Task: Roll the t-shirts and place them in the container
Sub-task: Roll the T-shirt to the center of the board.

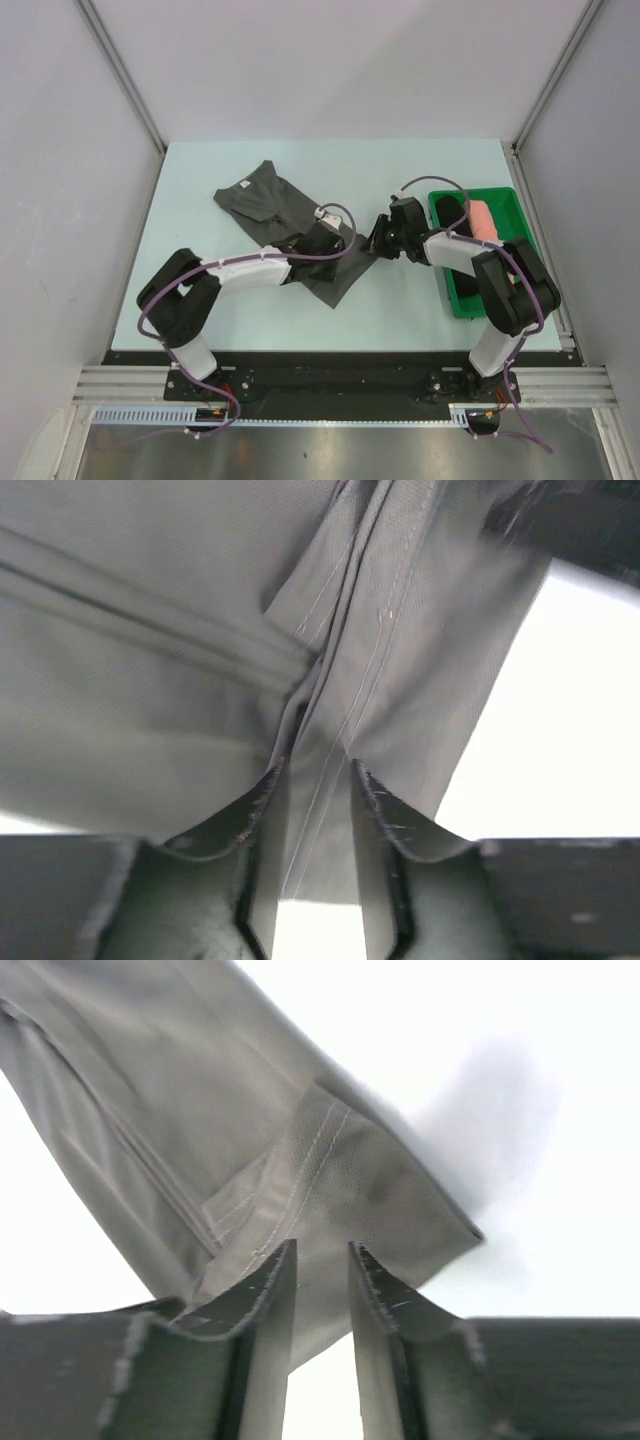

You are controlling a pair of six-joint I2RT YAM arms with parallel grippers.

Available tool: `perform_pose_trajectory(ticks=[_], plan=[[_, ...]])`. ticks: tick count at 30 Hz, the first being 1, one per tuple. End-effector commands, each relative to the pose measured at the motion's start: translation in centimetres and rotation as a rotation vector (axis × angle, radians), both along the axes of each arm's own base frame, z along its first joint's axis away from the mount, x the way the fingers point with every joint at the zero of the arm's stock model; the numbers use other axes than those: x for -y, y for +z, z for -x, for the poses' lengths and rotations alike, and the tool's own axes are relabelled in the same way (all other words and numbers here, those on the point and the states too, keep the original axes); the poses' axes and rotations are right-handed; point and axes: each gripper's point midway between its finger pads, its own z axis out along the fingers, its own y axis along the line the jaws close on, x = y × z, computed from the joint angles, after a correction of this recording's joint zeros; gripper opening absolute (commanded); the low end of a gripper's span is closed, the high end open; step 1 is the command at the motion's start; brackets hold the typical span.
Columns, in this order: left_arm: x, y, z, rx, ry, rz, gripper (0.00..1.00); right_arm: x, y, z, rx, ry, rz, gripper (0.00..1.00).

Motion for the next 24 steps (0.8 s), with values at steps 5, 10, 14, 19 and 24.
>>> perform_pose_trajectory(ticks=[5,10,14,19,24], plan=[[0.5,4.5,3.4,0.078,-0.081,-0.042,0.5,4.2,4.0,-1.0,0.086,-0.071,0.02,0.45],[2.0,3.1,6.4,0.062,-0.139,-0.097,0.53,5.6,2.8,-0.5,0.062,-0.093,0.034,0.44],[2.1,2.1,6.9,0.06,-0.13,-0.145,0.52,6.2,1.3,0.0,0.032,-0.102,0.038,0.42],[1.5,1.6,6.3,0.087,-0.114,-0.204,0.53,6.0,-0.3,-0.1,0.018,-0.097,0.029,0.42],[1.6,0.4,6.5,0.076,-0.134,-0.221,0.51,5.8,-1.1,-0.2,0.007,-0.099,0.017,0.42]])
